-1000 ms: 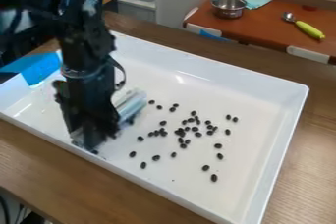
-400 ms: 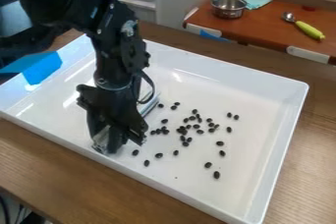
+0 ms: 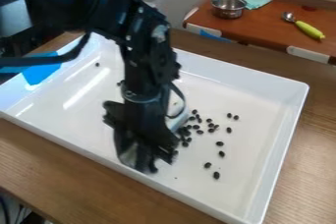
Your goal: Sweep into pile
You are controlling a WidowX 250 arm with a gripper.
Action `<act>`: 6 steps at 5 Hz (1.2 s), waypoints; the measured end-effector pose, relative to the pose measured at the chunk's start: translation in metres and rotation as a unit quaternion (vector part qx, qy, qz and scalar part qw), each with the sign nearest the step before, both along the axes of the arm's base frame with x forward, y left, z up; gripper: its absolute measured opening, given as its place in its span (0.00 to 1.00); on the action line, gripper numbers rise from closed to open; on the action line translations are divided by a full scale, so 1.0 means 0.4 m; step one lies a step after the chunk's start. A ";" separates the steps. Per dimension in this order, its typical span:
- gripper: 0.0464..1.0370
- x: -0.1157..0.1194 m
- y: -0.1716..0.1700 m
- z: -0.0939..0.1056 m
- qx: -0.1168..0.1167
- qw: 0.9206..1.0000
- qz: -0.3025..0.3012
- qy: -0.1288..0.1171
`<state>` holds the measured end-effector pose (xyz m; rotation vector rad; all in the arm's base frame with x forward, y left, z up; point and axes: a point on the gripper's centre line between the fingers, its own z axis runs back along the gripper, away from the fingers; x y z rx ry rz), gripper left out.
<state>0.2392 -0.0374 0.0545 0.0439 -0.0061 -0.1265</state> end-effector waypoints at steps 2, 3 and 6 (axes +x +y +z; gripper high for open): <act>0.34 -0.014 -0.088 0.036 -0.049 0.998 0.002 0.036; 0.34 -0.001 -0.072 0.051 -0.051 0.998 0.004 0.036; 0.34 0.032 0.215 0.191 -0.104 0.994 0.026 0.017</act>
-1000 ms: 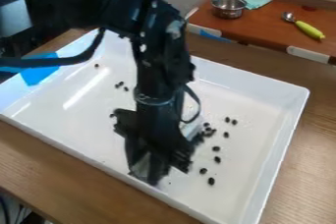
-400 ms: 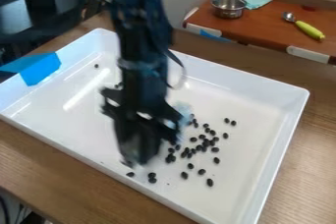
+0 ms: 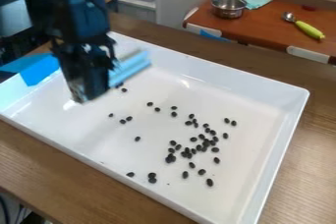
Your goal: Sweep into pile
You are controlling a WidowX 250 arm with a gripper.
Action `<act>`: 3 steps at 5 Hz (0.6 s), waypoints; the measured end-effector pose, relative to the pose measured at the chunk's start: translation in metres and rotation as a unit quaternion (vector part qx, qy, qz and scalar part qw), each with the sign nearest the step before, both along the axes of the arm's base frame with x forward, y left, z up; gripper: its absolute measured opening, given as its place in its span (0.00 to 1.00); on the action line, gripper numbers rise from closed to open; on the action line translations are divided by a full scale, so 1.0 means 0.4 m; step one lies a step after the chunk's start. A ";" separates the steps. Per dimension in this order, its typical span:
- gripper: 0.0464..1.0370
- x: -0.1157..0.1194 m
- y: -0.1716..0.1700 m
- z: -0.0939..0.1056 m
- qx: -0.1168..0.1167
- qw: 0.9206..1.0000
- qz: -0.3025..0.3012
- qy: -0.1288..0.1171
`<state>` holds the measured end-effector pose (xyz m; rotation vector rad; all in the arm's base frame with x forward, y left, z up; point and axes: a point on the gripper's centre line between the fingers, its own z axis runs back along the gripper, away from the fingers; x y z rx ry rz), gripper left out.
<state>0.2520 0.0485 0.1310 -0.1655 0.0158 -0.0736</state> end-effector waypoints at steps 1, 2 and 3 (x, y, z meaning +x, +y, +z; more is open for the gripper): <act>0.34 0.019 0.073 -0.014 0.013 1.000 -0.012 -0.006; 0.34 0.051 0.172 -0.029 0.040 0.999 0.011 -0.030; 0.34 0.081 0.225 -0.042 0.064 0.997 0.019 -0.042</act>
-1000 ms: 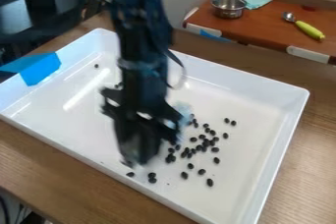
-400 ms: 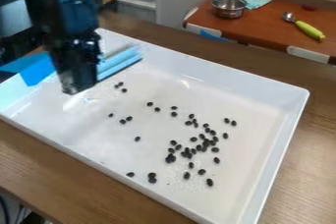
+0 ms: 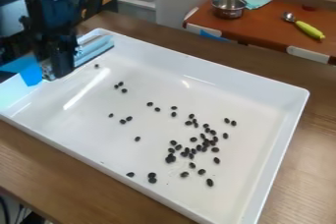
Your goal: Sweep into pile
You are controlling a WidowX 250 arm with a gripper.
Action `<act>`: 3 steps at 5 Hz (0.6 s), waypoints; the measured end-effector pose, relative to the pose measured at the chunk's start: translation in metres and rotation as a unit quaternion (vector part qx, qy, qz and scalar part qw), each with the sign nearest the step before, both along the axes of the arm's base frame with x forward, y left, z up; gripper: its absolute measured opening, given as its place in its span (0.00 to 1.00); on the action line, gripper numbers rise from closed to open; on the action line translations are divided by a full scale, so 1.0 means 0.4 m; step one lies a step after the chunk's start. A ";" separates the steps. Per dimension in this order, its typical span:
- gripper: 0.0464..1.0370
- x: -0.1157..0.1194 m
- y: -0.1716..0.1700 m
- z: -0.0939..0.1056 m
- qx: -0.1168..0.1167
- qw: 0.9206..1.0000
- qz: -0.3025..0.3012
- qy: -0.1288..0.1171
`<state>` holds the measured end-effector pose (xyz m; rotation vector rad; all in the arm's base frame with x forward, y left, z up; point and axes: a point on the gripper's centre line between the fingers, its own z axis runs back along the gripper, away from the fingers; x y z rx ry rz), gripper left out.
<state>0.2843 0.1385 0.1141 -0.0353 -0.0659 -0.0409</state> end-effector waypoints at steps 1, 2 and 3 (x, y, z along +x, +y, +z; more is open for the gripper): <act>0.34 0.021 0.047 -0.018 0.046 0.999 0.024 -0.018; 0.34 0.027 0.067 -0.045 0.064 0.997 0.043 -0.012; 0.34 0.037 0.082 -0.057 0.087 0.995 0.055 -0.014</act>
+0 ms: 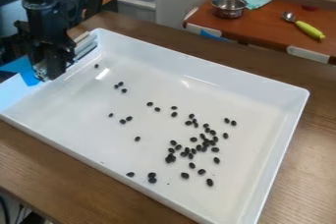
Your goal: Sweep into pile
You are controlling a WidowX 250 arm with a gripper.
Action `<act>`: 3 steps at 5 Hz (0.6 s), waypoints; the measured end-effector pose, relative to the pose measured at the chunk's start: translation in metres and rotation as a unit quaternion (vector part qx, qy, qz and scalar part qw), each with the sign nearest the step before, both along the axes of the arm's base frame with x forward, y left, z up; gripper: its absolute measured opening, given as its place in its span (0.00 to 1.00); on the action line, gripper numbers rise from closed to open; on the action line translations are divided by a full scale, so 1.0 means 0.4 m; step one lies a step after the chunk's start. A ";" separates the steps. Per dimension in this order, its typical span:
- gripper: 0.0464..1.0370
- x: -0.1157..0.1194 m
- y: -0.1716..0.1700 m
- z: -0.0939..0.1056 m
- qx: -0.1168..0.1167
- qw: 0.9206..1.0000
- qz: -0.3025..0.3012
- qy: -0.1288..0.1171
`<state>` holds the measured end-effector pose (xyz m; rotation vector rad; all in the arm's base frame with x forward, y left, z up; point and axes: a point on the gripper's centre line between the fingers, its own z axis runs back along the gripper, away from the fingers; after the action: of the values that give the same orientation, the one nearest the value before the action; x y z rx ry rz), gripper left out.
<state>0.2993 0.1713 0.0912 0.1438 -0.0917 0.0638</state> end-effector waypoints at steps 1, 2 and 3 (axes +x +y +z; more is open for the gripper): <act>0.34 0.011 0.005 -0.012 0.021 1.000 0.004 0.001; 0.34 0.017 0.013 -0.029 0.035 0.999 0.009 0.006; 0.34 0.019 0.022 -0.037 0.047 0.999 0.013 0.007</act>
<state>0.3068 0.1802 0.0764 0.2387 -0.0780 0.0842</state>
